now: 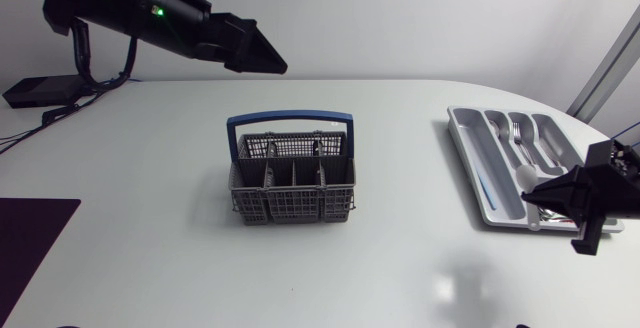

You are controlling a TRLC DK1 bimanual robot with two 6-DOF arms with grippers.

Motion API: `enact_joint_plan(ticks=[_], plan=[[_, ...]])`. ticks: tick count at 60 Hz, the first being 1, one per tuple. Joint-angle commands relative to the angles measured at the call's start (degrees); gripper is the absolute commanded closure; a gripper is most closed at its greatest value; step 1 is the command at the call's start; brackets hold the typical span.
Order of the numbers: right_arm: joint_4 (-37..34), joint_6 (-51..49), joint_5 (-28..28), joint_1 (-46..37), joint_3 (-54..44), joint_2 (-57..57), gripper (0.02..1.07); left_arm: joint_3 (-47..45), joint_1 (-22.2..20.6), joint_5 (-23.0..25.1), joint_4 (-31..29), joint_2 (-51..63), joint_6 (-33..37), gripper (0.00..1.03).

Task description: Unload the cutlery basket into the drawer organizer.

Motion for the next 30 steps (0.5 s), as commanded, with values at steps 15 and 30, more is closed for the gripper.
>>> enact_joint_plan(ticks=[15, 30], plan=[[5.3, -15.7, 1.3, -12.9, 10.0, 16.3, 1.0, -6.0, 4.7, -1.6, 0.0, -1.8, 2.9, 0.04], [21.1, -18.6, 8.3, -13.5, 7.9, 21.3, 1.0, -10.1, 7.0, -3.4, 1.1, -3.9, 4.8, 0.04]])
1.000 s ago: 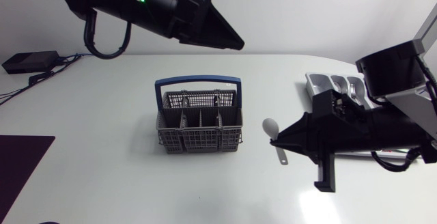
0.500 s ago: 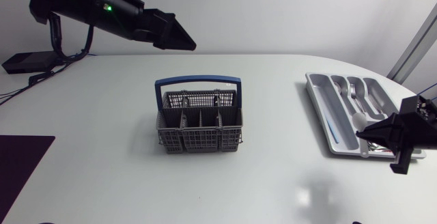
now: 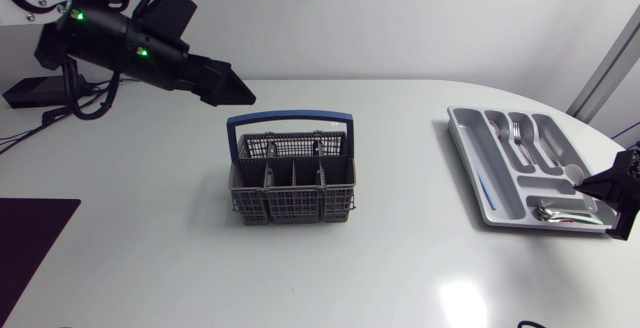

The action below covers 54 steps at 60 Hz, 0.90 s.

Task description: Unload the cutlery basket into the drawer organizer.

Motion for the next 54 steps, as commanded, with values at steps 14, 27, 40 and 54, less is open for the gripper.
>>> enact_joint_plan(ticks=[14, 27, 40, 54], plan=[[12.4, -4.8, 9.2, 0.6, -4.0, 6.0, 1.0, -5.7, 4.4, -0.3, 0.6, -3.7, 3.6, 0.04], [20.4, -6.7, 15.6, 2.6, -10.1, 7.5, 0.87, -9.3, 6.1, -1.7, 0.6, -4.5, 5.8, 0.04], [20.3, -4.3, 16.9, 2.2, -10.4, 5.7, 0.31, -12.9, 8.4, -2.7, 0.6, -5.2, 8.1, 0.04], [14.9, 0.8, 13.8, 1.4, -8.9, -1.8, 0.12, -17.5, 9.8, -5.2, 2.0, -6.1, 10.9, 0.04]])
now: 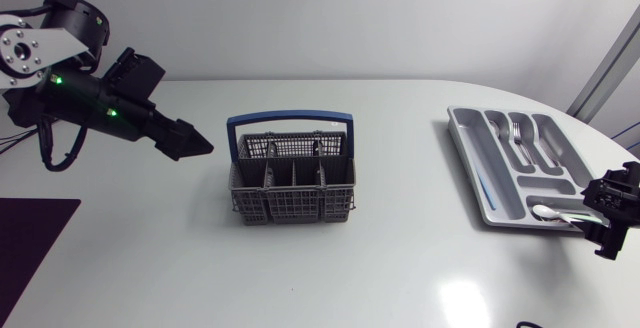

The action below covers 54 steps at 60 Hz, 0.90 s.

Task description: Unload the cutlery basket into the drawer organizer.

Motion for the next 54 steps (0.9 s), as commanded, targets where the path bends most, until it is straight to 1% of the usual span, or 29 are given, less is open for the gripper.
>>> enact_joint_plan(ticks=[1, 7, 11, 14, 21, 29, 35, 40, 47, 54], plan=[[-3.5, 2.8, -1.7, -0.4, 0.8, -4.4, 0.12, -3.1, 0.7, -1.7, 1.0, -1.7, 2.1, 0.04], [-7.8, 8.4, -4.8, 0.8, 1.5, -10.0, 0.11, -5.4, 0.6, -3.5, 2.6, -2.1, 2.9, 0.04], [-11.1, 13.1, -5.7, 3.6, 1.6, -12.9, 0.1, -6.8, 0.5, -3.9, 3.5, -2.1, 3.3, 0.04], [-12.2, 16.5, -5.7, 6.6, 0.8, -15.0, 0.1, -7.7, 0.4, -4.3, 4.5, -2.0, 3.4, 0.04], [-13.5, 27.6, -4.9, 16.9, -1.1, -19.7, 0.1, -9.6, 0.0, -5.6, 7.1, -0.6, 3.5, 0.04], [-13.7, 39.5, -1.9, 29.2, -0.9, -20.9, 0.1, -9.6, -0.2, -6.1, 8.3, 1.6, 3.5, 0.04], [-12.7, 48.1, 2.3, 41.0, -0.8, -20.4, 0.1, -9.7, -0.6, -6.1, 9.5, 3.6, 3.5, 0.04], [-11.4, 53.6, 4.8, 48.1, 0.0, -18.6, 0.1, -9.7, -1.2, -6.4, 10.8, 5.2, 3.5, 0.04], [-9.0, 58.6, 8.5, 56.2, 1.2, -14.7, 0.1, -8.6, -2.2, -6.6, 11.9, 7.8, 3.2, 0.04], [-7.9, 62.7, 9.6, 60.6, 3.0, -10.2, 0.1, -8.1, -3.6, -6.6, 13.3, 9.1, 3.1, 0.04]])
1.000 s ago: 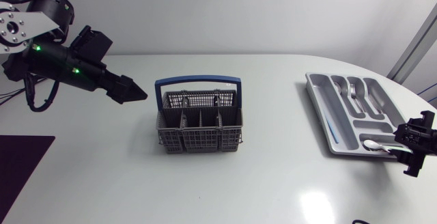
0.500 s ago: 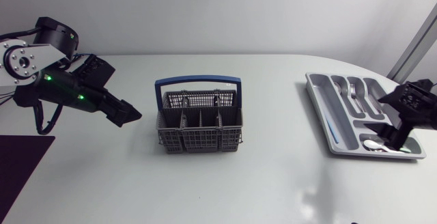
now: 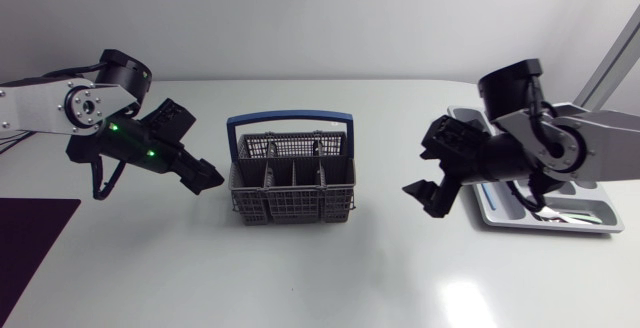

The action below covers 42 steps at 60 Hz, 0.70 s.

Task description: Unload the cutlery basket into the drawer organizer.

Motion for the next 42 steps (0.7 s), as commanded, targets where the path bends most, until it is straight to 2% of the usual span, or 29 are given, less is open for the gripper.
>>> enact_joint_plan(ticks=[1, 18, 42], plan=[[1.0, 4.9, 1.4, 2.8, 2.0, 3.7, 0.1, 0.5, -1.1, -0.3, 0.8, 1.6, 0.4, 0.04], [2.6, 9.5, 4.8, 8.8, 7.5, 11.0, 0.1, 2.1, -3.5, -0.5, 2.1, 4.2, -0.4, 0.04], [2.6, 10.6, 5.2, 9.9, 9.3, 13.3, 0.1, 5.9, -7.8, -3.4, 2.8, 6.9, -3.0, 0.04]])
